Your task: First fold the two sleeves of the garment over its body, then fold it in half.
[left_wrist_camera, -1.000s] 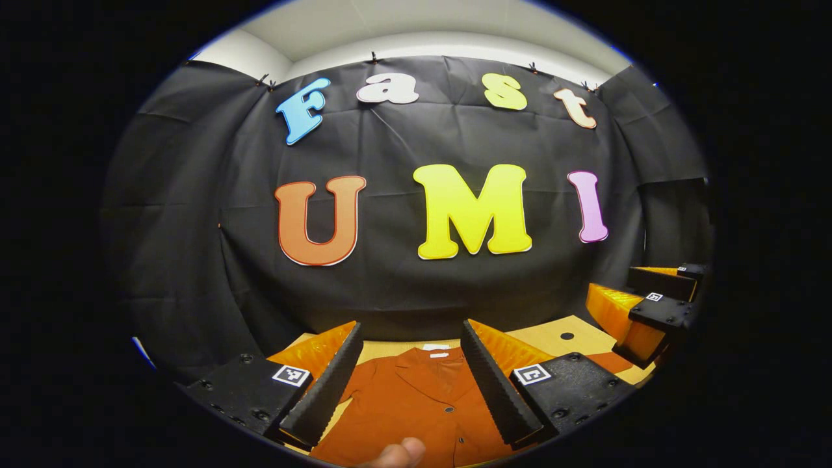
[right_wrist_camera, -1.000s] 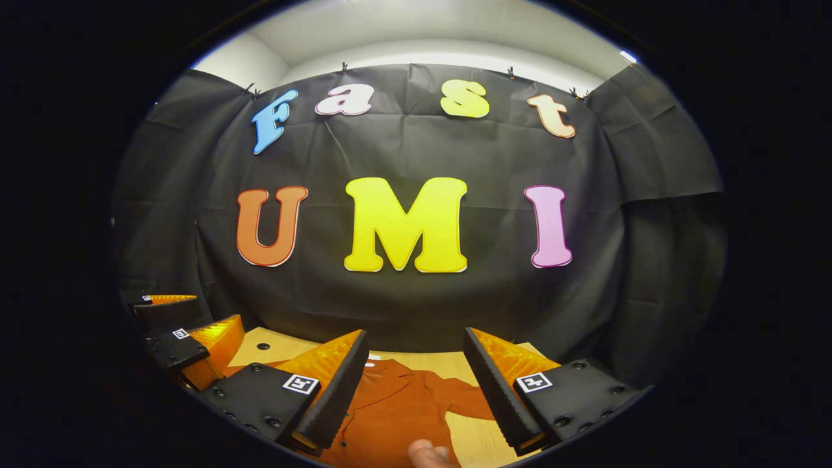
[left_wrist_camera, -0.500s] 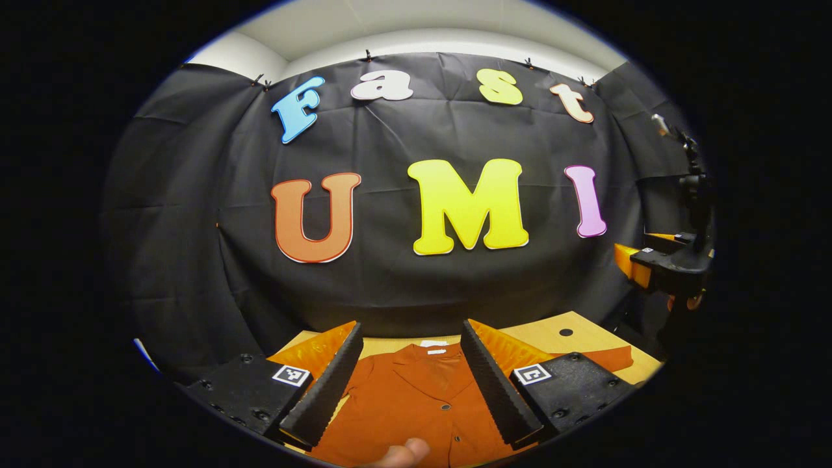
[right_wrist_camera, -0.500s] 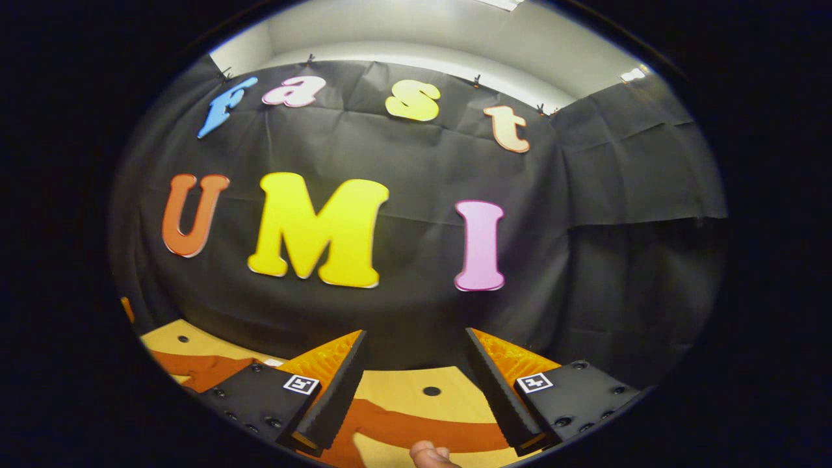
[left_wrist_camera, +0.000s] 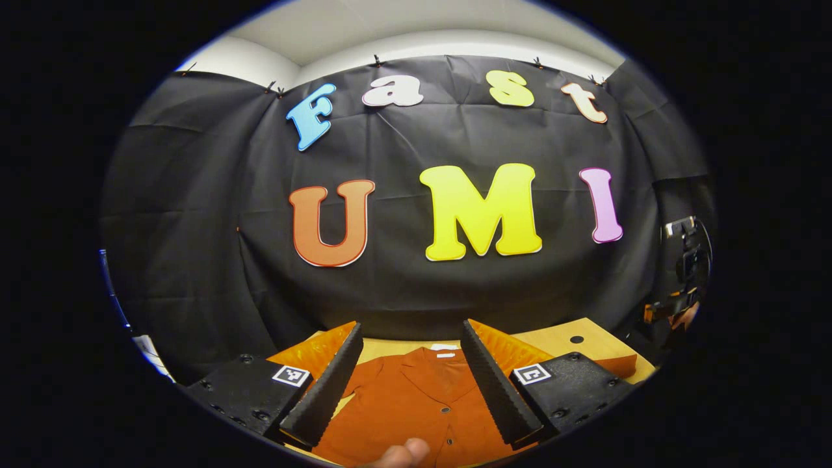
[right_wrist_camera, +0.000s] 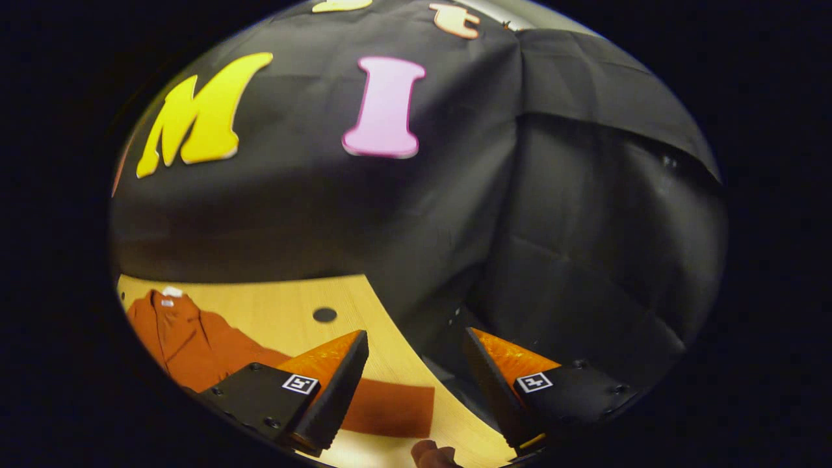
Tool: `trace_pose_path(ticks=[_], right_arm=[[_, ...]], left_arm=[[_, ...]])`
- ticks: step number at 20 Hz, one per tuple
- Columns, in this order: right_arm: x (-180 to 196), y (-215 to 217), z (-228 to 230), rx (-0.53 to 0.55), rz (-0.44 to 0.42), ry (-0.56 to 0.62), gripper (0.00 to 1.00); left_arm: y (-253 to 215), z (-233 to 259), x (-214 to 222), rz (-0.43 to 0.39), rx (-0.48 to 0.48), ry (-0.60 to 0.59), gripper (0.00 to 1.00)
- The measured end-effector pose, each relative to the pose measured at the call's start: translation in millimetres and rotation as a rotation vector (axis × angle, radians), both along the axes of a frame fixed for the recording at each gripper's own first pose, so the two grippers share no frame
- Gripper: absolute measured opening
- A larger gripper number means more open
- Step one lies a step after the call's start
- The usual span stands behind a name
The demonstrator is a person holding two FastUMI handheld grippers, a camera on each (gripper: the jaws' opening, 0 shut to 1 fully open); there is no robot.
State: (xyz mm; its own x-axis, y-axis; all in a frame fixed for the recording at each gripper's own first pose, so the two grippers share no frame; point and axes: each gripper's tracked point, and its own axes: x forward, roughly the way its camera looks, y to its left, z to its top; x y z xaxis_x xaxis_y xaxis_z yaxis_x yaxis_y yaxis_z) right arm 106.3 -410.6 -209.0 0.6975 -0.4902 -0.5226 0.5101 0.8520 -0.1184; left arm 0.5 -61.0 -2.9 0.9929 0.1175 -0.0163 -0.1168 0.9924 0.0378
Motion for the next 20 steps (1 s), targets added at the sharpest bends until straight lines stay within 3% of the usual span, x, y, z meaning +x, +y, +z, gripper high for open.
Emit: trace_pose_path(ticks=[2,4,8,13,14,15,20], right_arm=[[-4,0,-37,0.099,0.005,0.146,0.94],[-10,-2,-41,0.174,-0.001,0.269,0.94],[-9,-4,-33,0.376,-0.078,0.403,0.94],[-20,-6,-62,0.56,-0.15,0.603,0.94],[-23,-5,-68,0.588,-0.161,0.639,0.94],[-28,-4,-71,0.611,-0.18,0.67,0.94],[-33,-2,-83,0.702,-0.292,0.698,0.94]], left_arm=[[0,6,-3,0.028,0.008,-0.023,0.98],[-6,5,-5,0.021,0.011,-0.024,0.98],[0,5,-7,-0.002,0.049,-0.016,0.99],[24,-8,-9,0.028,0.051,0.017,0.99],[28,-17,-11,0.033,0.052,0.046,0.94],[33,-21,-12,0.039,0.05,0.057,0.99],[48,-33,-14,0.079,0.051,0.095,0.99]])
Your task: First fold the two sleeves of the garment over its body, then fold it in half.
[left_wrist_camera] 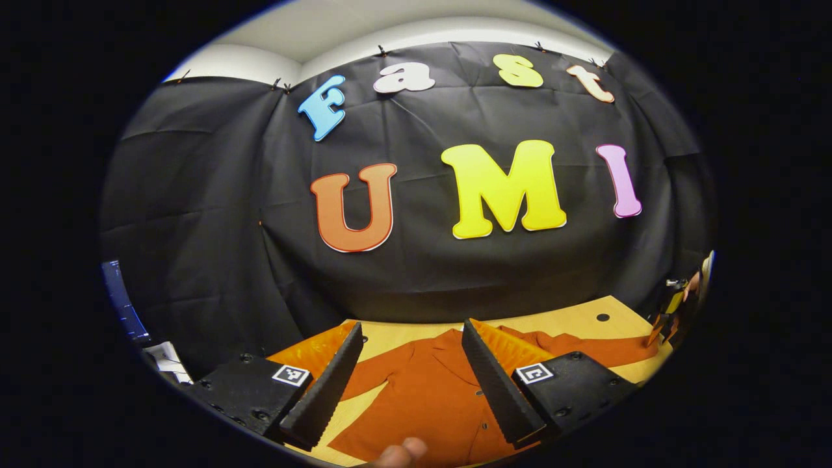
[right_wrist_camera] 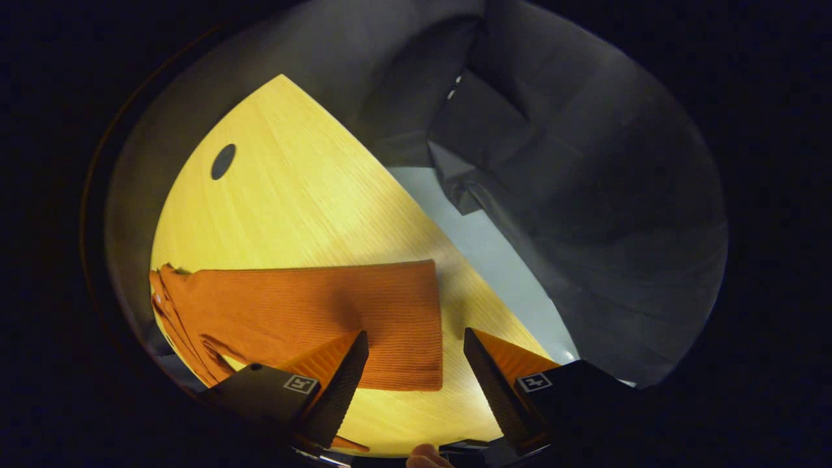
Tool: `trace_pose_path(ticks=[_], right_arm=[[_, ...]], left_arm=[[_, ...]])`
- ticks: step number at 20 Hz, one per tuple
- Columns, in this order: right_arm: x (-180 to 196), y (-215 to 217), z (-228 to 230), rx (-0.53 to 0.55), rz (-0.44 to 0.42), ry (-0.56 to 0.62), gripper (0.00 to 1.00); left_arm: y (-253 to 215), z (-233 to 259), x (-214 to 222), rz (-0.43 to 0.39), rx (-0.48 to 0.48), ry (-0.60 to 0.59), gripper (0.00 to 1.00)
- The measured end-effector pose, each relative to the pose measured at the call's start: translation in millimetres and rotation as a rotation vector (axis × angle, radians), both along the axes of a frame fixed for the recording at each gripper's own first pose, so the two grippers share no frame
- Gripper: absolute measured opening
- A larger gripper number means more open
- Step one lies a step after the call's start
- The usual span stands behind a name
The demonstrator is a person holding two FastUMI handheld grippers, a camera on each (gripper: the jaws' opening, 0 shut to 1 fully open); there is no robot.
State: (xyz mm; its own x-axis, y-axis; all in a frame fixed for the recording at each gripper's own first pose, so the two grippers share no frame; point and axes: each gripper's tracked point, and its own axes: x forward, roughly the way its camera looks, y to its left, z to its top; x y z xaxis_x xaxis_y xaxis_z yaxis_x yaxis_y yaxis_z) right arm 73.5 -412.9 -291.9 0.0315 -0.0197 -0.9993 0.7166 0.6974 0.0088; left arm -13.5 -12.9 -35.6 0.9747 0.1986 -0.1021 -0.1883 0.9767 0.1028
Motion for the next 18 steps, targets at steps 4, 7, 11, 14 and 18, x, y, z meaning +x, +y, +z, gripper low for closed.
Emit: trace_pose_path(ticks=[4,7,11,14,18], right_arm=[[1,1,2,0.029,0.015,0.004,0.95],[-2,1,0,0.009,0.083,0.034,0.92],[-3,10,-5,0.032,0.076,0.028,0.72],[1,9,-1,0.035,0.035,0.021,0.43],[-3,7,2,0.019,0.014,0.021,0.26]], left_arm=[[4,-4,-3,0.013,0.017,0.015,0.99],[2,-9,-3,0.011,0.015,0.03,0.99],[4,-14,-7,0.015,0.017,0.045,0.99],[5,-19,-10,0.021,0.008,0.062,0.99],[9,-19,-11,0.027,0.007,0.058,0.99]])
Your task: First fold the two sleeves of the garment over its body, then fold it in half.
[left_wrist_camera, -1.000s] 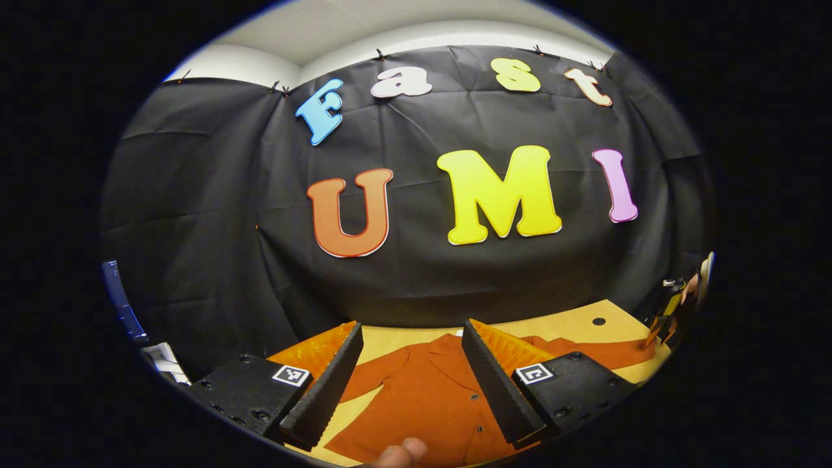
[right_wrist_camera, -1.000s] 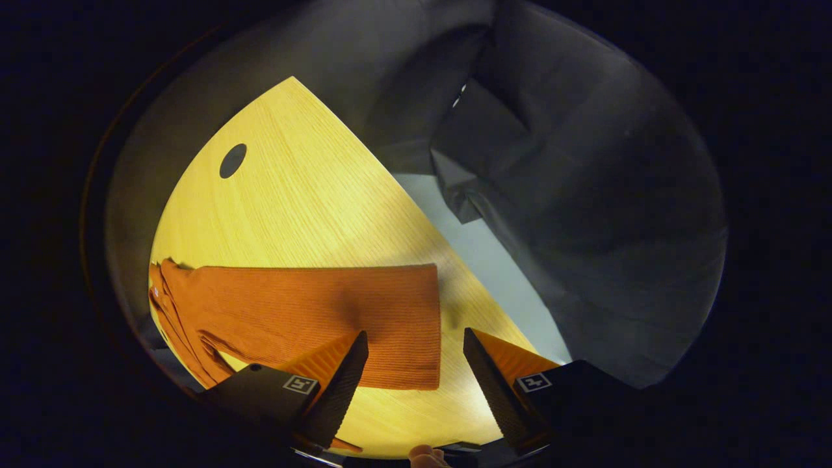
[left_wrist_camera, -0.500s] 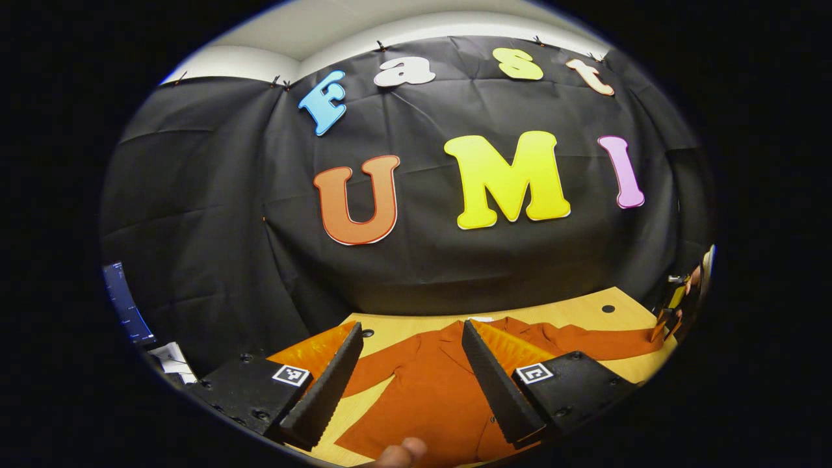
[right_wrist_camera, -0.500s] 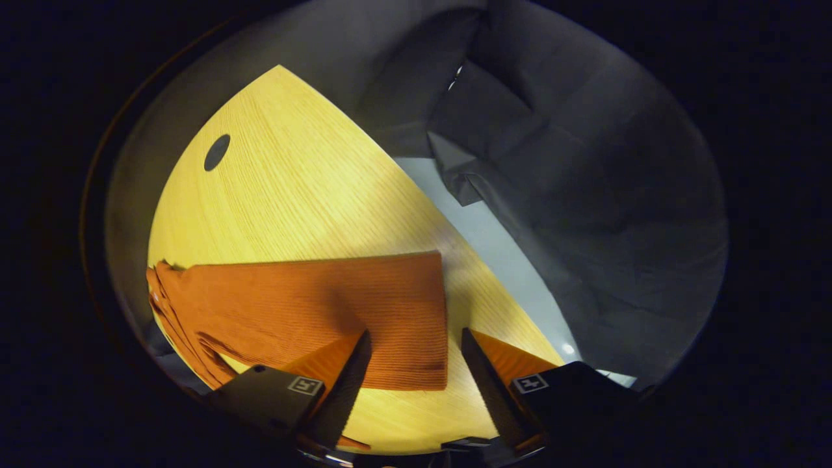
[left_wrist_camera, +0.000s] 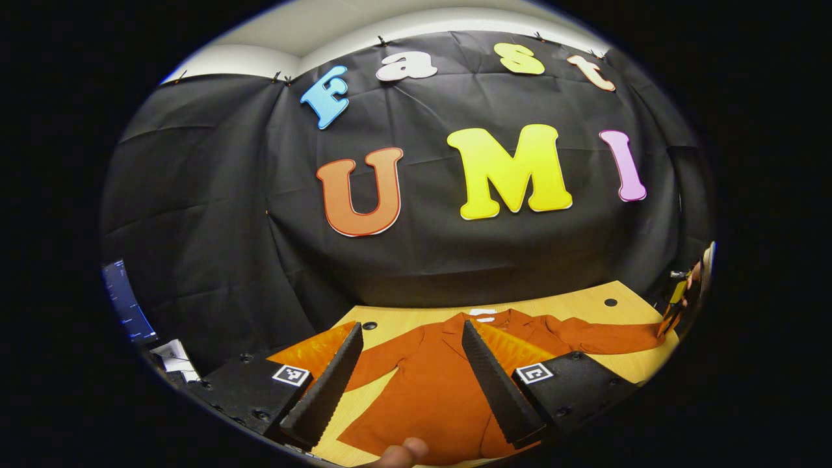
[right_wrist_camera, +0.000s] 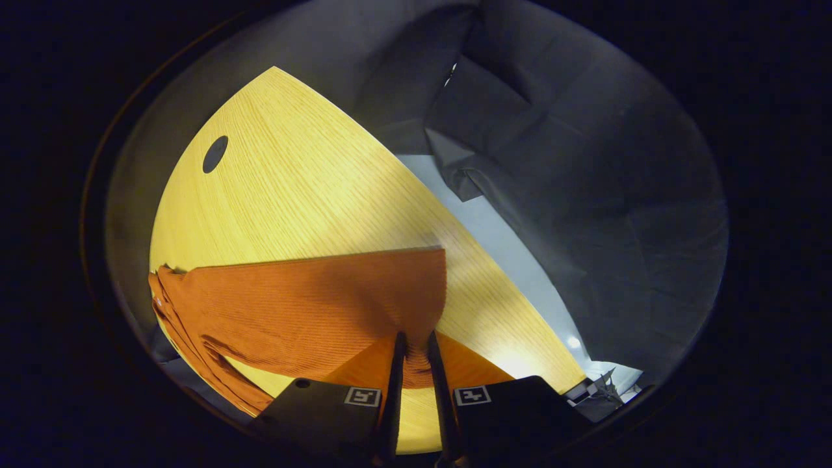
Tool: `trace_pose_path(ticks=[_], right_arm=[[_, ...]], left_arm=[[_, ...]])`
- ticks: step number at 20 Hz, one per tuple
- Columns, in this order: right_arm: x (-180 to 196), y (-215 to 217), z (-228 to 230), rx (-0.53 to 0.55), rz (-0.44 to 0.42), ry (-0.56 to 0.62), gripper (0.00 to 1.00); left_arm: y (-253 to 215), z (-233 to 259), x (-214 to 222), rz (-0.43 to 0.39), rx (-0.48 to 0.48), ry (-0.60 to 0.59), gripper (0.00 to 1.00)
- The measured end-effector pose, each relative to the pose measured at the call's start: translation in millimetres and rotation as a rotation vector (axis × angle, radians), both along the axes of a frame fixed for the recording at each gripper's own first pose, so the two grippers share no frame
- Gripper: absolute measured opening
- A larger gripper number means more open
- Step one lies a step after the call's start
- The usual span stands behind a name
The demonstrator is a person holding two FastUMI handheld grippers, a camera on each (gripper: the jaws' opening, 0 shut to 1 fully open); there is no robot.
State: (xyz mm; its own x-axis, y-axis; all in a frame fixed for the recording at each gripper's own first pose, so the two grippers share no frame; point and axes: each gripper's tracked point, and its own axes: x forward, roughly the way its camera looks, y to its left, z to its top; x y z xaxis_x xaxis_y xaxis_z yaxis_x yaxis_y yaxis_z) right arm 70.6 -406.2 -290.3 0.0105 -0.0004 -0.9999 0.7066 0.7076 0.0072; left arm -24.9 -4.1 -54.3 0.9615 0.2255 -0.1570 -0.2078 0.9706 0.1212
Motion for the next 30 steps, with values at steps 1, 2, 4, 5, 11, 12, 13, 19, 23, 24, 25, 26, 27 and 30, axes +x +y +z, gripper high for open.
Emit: trace_pose_path(ticks=[1,2,4,5,11,12,13,19,23,24,25,26,27,30], right_arm=[[2,2,0,-0.003,-0.013,-0.01,0.05],[3,3,2,-0.008,-0.002,-0.013,0.05],[4,2,16,-0.03,0.022,-0.031,0.05],[6,5,25,-0.042,0.036,-0.048,0.05],[34,48,105,-0.066,0.12,-0.172,0.05],[44,62,121,-0.063,0.134,-0.203,0.05],[53,77,136,-0.059,0.154,-0.236,0.02],[105,218,207,-0.013,0.375,-0.394,0.05],[131,351,217,0.048,0.573,-0.424,0.05],[137,386,218,0.071,0.619,-0.434,0.05],[144,423,216,0.109,0.657,-0.451,0.05],[152,459,215,0.142,0.683,-0.465,0.05],[154,488,212,0.163,0.706,-0.468,0.05],[161,569,189,0.219,0.749,-0.437,0.05]], left_arm=[[1,-1,0,0.002,-0.002,0.001,0.99],[3,-1,0,0.003,-0.002,0.0,0.99],[6,0,1,0.004,-0.004,-0.004,0.99],[6,2,2,0.001,-0.007,-0.01,0.99],[20,8,9,-0.03,-0.03,-0.061,0.99],[23,5,10,-0.035,-0.036,-0.058,0.99],[27,3,12,-0.04,-0.044,-0.058,0.99],[60,-5,15,-0.053,-0.059,-0.063,0.99],[85,-18,15,-0.05,-0.071,-0.047,0.99],[94,-22,16,-0.042,-0.076,-0.044,0.99],[102,-25,15,-0.034,-0.082,-0.038,0.99],[110,-31,15,-0.026,-0.089,-0.028,0.99],[118,-35,14,-0.018,-0.09,-0.019,0.99],[145,-44,10,0.017,-0.092,-0.008,0.99]])
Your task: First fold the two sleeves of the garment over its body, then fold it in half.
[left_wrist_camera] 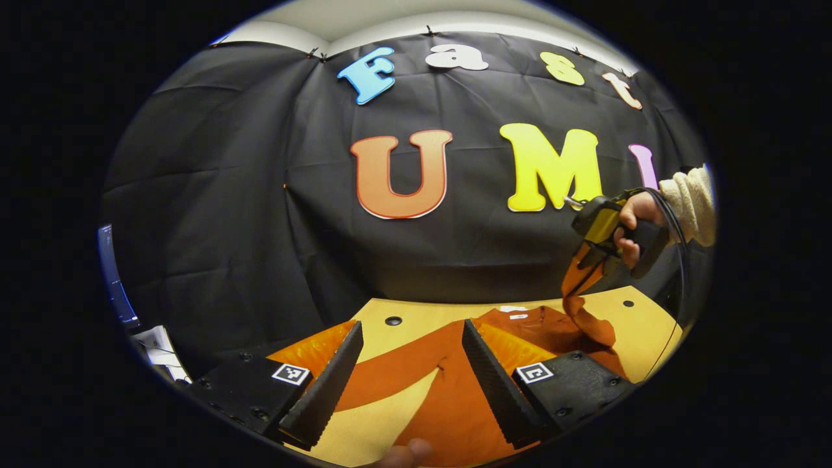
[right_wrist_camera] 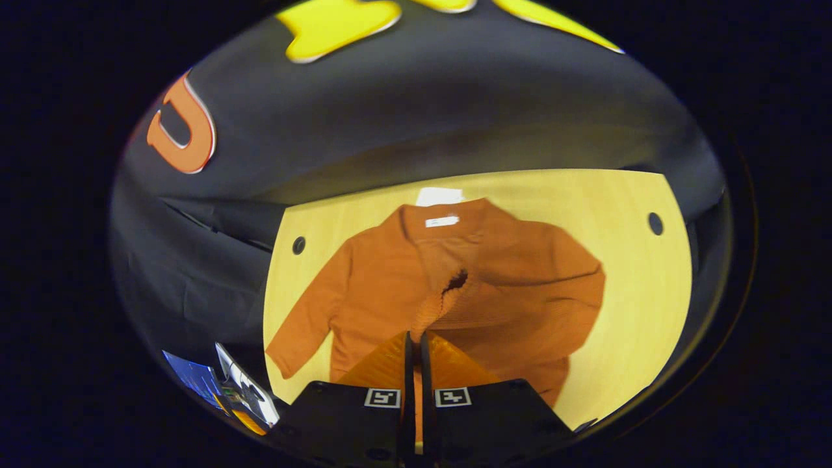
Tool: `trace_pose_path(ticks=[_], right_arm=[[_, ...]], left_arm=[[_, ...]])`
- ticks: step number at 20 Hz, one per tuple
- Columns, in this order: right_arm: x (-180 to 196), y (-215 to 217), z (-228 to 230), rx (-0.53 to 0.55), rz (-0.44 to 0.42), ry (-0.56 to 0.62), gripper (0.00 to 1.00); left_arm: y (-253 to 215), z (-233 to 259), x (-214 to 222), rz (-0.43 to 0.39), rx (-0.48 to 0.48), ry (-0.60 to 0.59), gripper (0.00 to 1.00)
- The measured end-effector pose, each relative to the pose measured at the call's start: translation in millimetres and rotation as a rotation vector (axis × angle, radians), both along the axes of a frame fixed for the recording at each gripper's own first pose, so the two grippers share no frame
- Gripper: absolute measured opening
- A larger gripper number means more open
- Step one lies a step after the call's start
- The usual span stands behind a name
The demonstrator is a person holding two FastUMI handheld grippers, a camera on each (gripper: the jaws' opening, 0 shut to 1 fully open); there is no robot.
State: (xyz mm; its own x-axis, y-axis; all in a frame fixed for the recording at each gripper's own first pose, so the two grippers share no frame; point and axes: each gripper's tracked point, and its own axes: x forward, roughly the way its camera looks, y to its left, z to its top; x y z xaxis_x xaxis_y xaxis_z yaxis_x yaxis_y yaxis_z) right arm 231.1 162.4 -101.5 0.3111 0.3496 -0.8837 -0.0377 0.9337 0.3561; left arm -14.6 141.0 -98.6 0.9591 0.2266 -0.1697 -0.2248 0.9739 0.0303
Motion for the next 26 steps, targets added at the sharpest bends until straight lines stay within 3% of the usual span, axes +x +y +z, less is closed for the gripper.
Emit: trace_pose_path(ticks=[4,10,15,19,20,21,22,23,26], right_arm=[[14,79,-50,0.026,0.004,0.054,0.05],[23,146,-103,-0.002,0.007,0.077,0.05],[29,155,-118,-0.043,-0.007,0.07,0.06],[34,158,-103,-0.017,-0.002,0.029,0.12],[36,162,-92,0.008,0.002,0.017,0.08],[35,162,-88,0.013,0.01,0.008,0.22],[36,163,-83,0.028,0.013,-0.008,0.22],[34,161,-78,0.022,0.008,-0.013,0.29],[27,156,-54,0.03,0.005,-0.033,0.75]], left_arm=[[18,-7,-7,0.003,-0.016,0.004,0.99],[41,-19,-25,0.012,-0.002,0.014,0.99],[44,-35,-32,0.013,-0.029,0.069,0.99],[49,-36,-34,0.023,-0.042,0.075,0.99],[51,-37,-34,0.033,-0.036,0.086,0.99],[51,-38,-34,0.035,-0.037,0.094,0.99],[52,-38,-33,0.033,-0.036,0.1,0.99],[55,-37,-32,0.035,-0.036,0.099,0.99],[68,-36,-30,0.067,-0.023,0.112,0.99]])
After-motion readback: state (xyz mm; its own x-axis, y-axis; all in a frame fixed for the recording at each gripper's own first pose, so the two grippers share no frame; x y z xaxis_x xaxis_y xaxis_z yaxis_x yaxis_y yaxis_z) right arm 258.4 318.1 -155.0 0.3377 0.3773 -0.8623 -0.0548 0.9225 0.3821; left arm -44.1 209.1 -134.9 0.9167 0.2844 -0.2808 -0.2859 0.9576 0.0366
